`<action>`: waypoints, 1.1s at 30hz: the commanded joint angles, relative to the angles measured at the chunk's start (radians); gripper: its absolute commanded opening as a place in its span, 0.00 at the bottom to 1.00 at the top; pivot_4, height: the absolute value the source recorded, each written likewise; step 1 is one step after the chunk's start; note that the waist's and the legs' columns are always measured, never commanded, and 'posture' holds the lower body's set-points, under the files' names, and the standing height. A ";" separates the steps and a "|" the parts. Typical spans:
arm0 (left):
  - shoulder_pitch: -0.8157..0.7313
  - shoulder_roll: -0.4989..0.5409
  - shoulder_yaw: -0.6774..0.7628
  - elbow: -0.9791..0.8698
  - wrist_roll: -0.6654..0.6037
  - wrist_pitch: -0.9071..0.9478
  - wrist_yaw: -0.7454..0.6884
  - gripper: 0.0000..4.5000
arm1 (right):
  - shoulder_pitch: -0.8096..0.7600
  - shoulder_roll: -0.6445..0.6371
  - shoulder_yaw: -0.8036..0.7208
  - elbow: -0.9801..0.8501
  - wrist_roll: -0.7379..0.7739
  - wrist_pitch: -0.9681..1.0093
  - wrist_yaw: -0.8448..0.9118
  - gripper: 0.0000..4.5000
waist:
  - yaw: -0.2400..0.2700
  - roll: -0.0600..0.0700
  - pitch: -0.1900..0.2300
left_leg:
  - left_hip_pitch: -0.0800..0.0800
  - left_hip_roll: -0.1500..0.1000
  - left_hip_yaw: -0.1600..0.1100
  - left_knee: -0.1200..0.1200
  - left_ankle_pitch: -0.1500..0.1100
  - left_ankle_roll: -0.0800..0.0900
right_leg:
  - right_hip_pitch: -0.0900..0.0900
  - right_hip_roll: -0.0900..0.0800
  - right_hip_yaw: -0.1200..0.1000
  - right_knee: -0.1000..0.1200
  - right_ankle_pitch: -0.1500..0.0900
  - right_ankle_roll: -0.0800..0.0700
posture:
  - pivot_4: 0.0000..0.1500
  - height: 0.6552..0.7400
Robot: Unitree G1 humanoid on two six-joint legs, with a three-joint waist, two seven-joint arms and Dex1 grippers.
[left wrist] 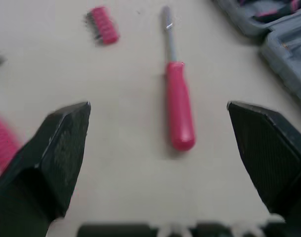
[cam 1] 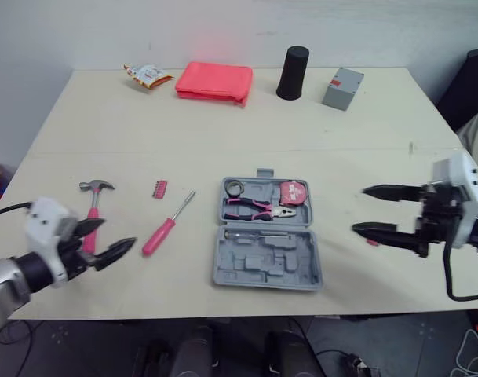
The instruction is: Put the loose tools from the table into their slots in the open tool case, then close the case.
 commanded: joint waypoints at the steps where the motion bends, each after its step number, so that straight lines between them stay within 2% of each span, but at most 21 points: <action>1: -0.066 -0.048 0.007 0.077 0.042 -0.001 0.119 0.99 | -0.086 0.030 0.059 -0.105 0.088 0.038 -0.048 1.00 | -0.002 -0.001 0.000 | -0.001 0.000 0.002 0.000 0.002 -0.001 | -0.002 0.000 0.001 0.000 0.000 0.000 | 1.00 0.95; 6: -0.094 -0.164 0.130 0.080 0.048 0.060 0.300 0.99 | -0.108 0.046 0.078 -0.140 0.106 0.048 -0.090 1.00 | -0.002 -0.007 0.001 | -0.001 0.000 0.004 0.000 0.002 0.002 | -0.004 0.000 0.005 0.003 0.000 0.000 | 1.00 0.95; 10: -0.126 -0.168 0.121 0.159 0.102 0.116 0.391 0.99 | -0.131 0.083 0.108 -0.158 0.124 0.046 -0.120 1.00 | -0.001 -0.011 0.000 | 0.000 0.000 0.005 0.001 0.002 0.002 | -0.004 0.000 0.005 0.004 0.000 0.001 | 1.00 0.95; 13: -0.179 -0.159 0.108 0.234 0.115 0.146 0.418 0.99 | -0.173 0.090 0.148 -0.153 0.117 0.037 -0.106 1.00 | 0.004 -0.011 0.000 | 0.000 0.000 0.005 0.001 -0.002 0.003 | -0.005 0.000 0.006 0.005 0.000 0.001 | 1.00 0.95; 16: -0.209 -0.146 0.067 0.295 0.117 0.138 0.386 0.99 | -0.227 0.085 0.183 -0.129 0.110 0.031 -0.074 1.00 | 0.010 -0.011 0.000 | 0.000 0.000 0.006 0.001 -0.002 0.002 | -0.006 0.000 0.006 0.005 0.000 0.001 | 1.00 0.95; 21: -0.225 -0.176 0.030 0.362 0.128 0.140 0.398 0.99 | -0.269 0.113 0.229 -0.091 0.067 -0.012 -0.051 1.00 | 0.010 -0.012 0.000 | 0.000 0.000 0.007 0.001 0.000 -0.001 | -0.006 -0.001 0.008 0.005 0.001 0.001 | 1.00 0.95; 24: -0.232 -0.186 0.002 0.365 0.134 0.149 0.399 0.81 | -0.297 0.117 0.234 -0.058 0.053 -0.036 -0.019 1.00 | 0.013 -0.012 0.000 | 0.000 0.000 0.008 0.001 0.000 -0.001 | -0.006 -0.001 0.008 0.005 0.001 0.001 | 1.00 0.95; 31: -0.192 -0.201 -0.022 0.346 0.157 0.175 0.417 0.13 | -0.368 0.144 0.272 0.010 0.012 -0.071 0.027 1.00 | 0.013 -0.012 -0.001 | 0.001 -0.001 0.008 0.001 -0.001 -0.001 | -0.006 -0.002 0.008 0.005 0.001 0.001 | 1.00 0.95; 33: -0.184 -0.202 -0.011 0.342 0.158 0.158 0.413 0.11 | -0.371 0.149 0.272 0.017 0.008 -0.073 0.035 1.00 | 0.013 -0.011 -0.001 | 0.001 -0.001 0.008 0.001 -0.001 -0.001 | -0.006 -0.002 0.008 0.005 0.001 0.001 | 1.00 0.95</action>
